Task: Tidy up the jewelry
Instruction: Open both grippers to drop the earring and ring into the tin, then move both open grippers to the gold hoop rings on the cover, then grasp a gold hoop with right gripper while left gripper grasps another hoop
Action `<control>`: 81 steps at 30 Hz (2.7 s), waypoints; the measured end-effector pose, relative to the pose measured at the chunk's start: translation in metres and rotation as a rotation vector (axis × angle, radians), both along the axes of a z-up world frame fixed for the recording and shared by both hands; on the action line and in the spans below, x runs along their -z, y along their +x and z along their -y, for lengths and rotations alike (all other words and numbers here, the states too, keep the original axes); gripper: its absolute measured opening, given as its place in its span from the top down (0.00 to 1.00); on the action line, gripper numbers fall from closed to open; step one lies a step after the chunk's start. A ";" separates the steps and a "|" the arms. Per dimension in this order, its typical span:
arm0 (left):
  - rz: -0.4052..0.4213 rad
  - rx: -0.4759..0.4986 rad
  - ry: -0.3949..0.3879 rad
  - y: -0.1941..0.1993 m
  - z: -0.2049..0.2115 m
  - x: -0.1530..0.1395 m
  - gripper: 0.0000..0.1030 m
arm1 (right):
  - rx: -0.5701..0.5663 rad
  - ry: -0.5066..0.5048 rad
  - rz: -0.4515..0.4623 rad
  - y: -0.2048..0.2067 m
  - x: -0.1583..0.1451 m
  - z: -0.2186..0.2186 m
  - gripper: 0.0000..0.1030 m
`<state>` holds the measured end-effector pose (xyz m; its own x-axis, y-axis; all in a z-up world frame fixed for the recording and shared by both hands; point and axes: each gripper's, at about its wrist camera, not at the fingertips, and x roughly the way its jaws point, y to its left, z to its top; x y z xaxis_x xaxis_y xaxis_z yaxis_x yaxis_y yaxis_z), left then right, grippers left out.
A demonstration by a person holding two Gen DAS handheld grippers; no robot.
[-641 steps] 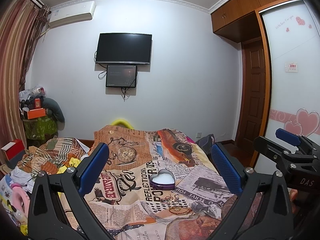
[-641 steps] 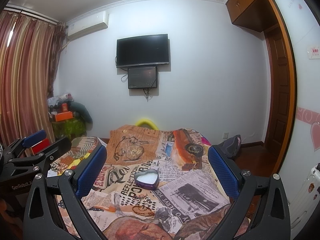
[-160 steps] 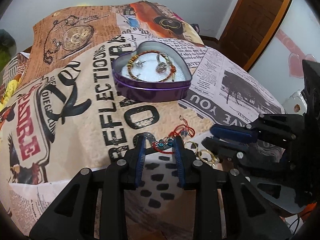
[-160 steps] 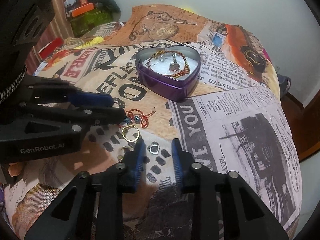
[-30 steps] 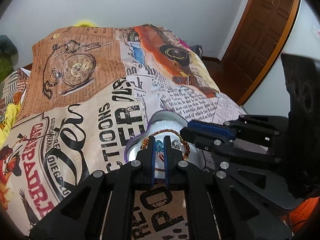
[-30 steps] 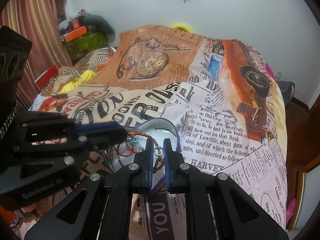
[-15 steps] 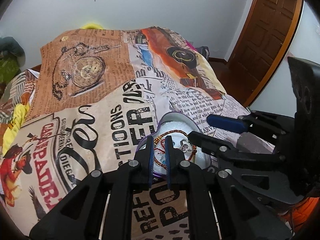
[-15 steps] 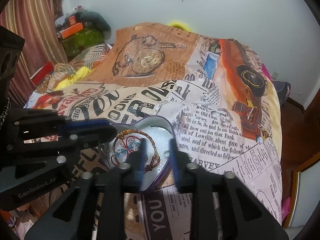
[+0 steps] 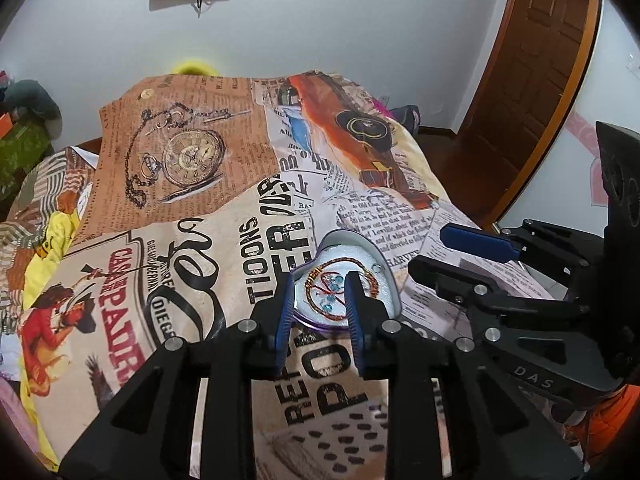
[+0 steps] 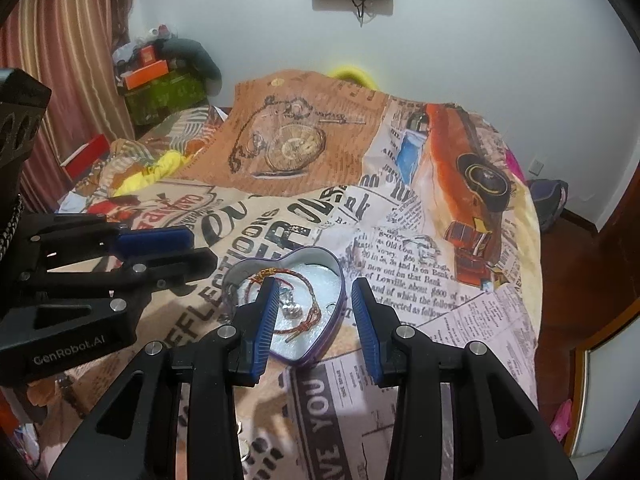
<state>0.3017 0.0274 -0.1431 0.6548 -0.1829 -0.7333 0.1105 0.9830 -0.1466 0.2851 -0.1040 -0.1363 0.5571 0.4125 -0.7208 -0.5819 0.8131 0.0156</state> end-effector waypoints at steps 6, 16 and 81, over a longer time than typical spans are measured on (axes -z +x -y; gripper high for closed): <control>0.007 0.012 0.020 -0.025 0.007 -0.012 0.70 | -0.002 0.010 0.011 -0.021 -0.013 0.005 0.67; -0.028 0.032 0.022 -0.058 0.014 -0.004 0.67 | -0.007 0.022 -0.013 -0.057 -0.014 0.019 0.67; -0.167 0.157 0.060 -0.052 0.069 0.079 0.93 | 0.021 0.020 -0.125 -0.067 0.049 0.048 0.84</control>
<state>0.2499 -0.0414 -0.2222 0.4901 -0.2258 -0.8419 0.2417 0.9632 -0.1176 0.2177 -0.1520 -0.1855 0.4722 0.4168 -0.7767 -0.5571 0.8240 0.1034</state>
